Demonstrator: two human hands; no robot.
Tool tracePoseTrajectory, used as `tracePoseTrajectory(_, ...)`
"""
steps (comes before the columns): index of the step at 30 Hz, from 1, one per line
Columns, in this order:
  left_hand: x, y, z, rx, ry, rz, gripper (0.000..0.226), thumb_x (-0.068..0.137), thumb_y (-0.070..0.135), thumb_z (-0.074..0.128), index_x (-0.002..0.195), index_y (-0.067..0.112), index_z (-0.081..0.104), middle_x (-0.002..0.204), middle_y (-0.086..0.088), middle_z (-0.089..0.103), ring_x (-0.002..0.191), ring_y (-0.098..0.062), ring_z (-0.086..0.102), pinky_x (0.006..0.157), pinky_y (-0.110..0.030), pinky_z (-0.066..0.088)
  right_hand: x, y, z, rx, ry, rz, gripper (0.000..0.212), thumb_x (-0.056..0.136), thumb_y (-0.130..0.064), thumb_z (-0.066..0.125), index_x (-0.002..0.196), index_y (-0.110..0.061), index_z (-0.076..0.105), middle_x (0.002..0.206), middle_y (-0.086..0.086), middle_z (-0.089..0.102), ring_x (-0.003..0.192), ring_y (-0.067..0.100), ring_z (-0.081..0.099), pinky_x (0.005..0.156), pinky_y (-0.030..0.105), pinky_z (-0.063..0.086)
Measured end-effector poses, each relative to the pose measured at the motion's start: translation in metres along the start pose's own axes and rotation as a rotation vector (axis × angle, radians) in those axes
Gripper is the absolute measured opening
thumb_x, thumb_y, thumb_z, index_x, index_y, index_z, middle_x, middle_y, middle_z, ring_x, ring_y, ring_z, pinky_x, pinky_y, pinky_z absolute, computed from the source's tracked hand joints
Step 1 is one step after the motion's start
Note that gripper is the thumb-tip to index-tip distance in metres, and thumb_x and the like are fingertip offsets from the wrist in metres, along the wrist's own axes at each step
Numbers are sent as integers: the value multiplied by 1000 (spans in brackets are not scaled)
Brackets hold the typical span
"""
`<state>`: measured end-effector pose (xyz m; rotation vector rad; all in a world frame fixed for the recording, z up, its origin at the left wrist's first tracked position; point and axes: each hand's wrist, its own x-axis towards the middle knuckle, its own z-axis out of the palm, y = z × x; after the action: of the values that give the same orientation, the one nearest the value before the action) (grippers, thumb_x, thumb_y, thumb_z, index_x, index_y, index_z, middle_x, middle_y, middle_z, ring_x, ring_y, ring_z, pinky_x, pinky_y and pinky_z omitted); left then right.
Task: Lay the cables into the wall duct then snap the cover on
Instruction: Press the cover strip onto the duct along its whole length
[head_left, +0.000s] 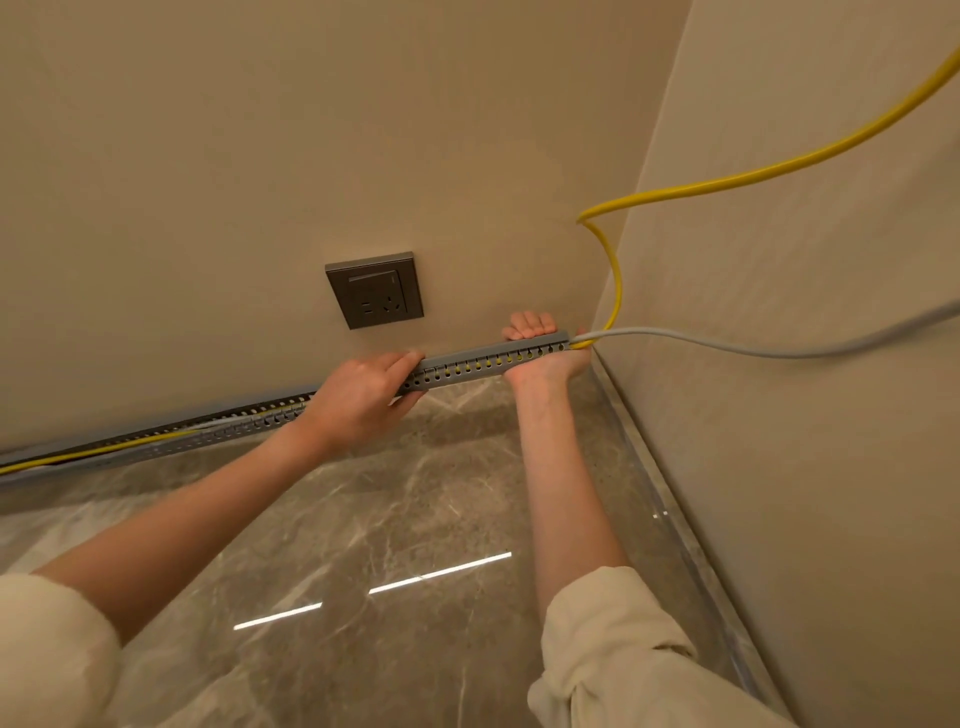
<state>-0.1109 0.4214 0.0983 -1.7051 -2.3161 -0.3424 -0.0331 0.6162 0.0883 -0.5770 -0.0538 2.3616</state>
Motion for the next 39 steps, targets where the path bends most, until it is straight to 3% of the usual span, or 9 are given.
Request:
tracePoseTrajectory(5,0,5,2,74,42,37,29,75,11,73,98,-2,61,76,-15,68,60,-33,63,49,-31,49,-1,0,-2,-9,38,-1,54,90,-54,14,52,-17,27,42,0,26,35,15,24,35,16,21)
tracePoseTrajectory(18,-7,12,11,177,51,116,35,72,5,75,98,-14,63,81,-25,71,61,-36,68,45,-36,56,-6,0,-13,40,22,26,53,90,-47,19,49,-16,32,40,-1,30,33,14,28,34,16,23)
tracePoseTrajectory(23,-6,7,17,58,54,16,31,80,12,69,105,-6,62,85,-18,71,67,-34,66,51,-36,53,-4,5,-18,99,78,29,58,92,-48,19,50,-13,41,42,1,41,35,17,39,41,19,33)
tracePoseTrajectory(26,1,5,23,-65,32,-111,29,82,17,66,105,-1,62,91,-17,70,78,-36,65,60,-41,53,-6,13,-16,12,116,-26,62,91,-59,21,66,-11,51,61,6,51,51,22,50,56,26,44)
tracePoseTrajectory(28,6,2,27,-141,5,-184,31,81,18,68,106,1,62,97,-17,69,84,-36,64,67,-44,54,-10,19,-20,-82,91,-92,59,92,-61,24,94,-14,59,86,7,60,73,24,57,75,31,48)
tracePoseTrajectory(31,8,1,34,-200,-37,-236,38,76,15,72,110,1,62,102,-19,68,90,-36,63,74,-44,53,-14,27,-33,-441,157,-127,53,93,-49,44,134,-17,42,132,7,53,110,22,53,95,35,42)
tracePoseTrajectory(33,7,3,40,-222,-57,-259,40,75,13,71,111,1,62,103,-21,66,93,-36,61,77,-44,51,-12,29,-41,-732,280,-128,56,88,-33,61,132,-6,39,131,11,53,106,21,55,90,35,48)
tracePoseTrajectory(35,6,5,44,-237,-75,-285,40,76,14,70,113,1,60,106,-21,64,97,-36,60,80,-45,50,-11,28,-50,-943,290,-80,56,86,-30,65,127,-2,39,112,10,57,83,19,58,67,30,51)
tracePoseTrajectory(39,2,4,51,-276,-99,-306,42,76,16,72,114,1,59,109,-19,64,99,-35,60,82,-45,49,-3,20,-61,-1022,269,-17,40,88,-27,63,114,-6,42,90,9,59,56,11,51,47,23,42)
